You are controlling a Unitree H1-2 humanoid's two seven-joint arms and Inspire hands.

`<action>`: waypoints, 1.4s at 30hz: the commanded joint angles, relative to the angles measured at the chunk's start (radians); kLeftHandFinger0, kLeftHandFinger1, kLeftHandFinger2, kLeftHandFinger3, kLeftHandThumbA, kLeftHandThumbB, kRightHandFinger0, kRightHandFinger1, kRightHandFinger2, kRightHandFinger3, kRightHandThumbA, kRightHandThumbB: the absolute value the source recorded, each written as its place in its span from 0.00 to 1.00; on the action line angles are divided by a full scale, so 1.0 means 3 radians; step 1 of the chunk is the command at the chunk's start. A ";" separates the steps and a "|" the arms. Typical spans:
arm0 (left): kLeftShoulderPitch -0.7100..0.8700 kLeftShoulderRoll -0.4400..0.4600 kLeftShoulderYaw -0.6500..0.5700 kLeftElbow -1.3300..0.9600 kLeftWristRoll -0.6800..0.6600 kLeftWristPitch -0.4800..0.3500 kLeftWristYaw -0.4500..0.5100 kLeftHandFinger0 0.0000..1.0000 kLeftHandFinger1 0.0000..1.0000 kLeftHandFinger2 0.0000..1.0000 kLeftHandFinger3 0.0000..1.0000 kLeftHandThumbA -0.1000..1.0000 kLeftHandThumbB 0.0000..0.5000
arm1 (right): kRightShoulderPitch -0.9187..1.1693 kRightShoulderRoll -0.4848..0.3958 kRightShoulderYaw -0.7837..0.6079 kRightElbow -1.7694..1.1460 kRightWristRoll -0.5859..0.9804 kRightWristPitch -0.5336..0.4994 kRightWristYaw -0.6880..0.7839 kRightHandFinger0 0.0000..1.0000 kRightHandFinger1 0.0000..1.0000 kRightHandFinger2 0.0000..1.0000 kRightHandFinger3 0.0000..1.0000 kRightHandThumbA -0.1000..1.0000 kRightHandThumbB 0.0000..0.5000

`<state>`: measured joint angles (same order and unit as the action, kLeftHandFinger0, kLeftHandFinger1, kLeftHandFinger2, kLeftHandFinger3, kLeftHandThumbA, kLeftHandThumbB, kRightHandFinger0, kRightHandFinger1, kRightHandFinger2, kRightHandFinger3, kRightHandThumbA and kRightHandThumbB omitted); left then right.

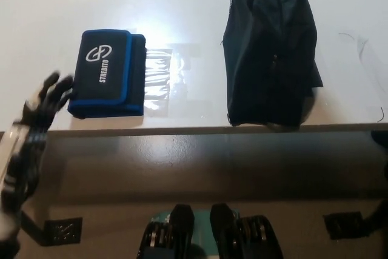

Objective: Use both hands to pick up the lunch bag on the right hand side and smoothly move it near the note book on the left hand side

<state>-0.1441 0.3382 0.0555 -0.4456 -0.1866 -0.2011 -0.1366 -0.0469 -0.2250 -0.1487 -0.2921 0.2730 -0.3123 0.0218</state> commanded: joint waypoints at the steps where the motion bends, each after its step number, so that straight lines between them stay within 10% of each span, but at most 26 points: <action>1: -0.0617 -0.0060 -0.0134 0.0095 -0.0418 0.0704 -0.0059 1.00 1.00 1.00 1.00 1.00 0.86 | -0.0358 -0.0165 -0.0083 0.0063 0.0787 0.0363 0.0146 1.00 1.00 1.00 1.00 1.00 0.76; 20: -0.2165 -0.0755 -0.0408 0.1470 -0.0431 0.1563 -0.0058 1.00 1.00 1.00 1.00 1.00 0.85 | -0.1321 -0.0001 -0.0062 0.0883 0.0957 0.0568 0.0231 1.00 1.00 1.00 1.00 1.00 0.72; 42: -0.2855 -0.1106 -0.0320 0.3147 -0.0109 0.1229 -0.0011 1.00 1.00 1.00 1.00 1.00 0.80 | -0.2287 0.0401 0.0019 0.2259 0.0658 0.0399 0.0346 1.00 1.00 1.00 1.00 1.00 0.69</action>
<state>-0.9425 0.0061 -0.0642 0.4865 -0.2360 0.2151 -0.1431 -0.6687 -0.1146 -0.1425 0.3732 0.4915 -0.1452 0.0856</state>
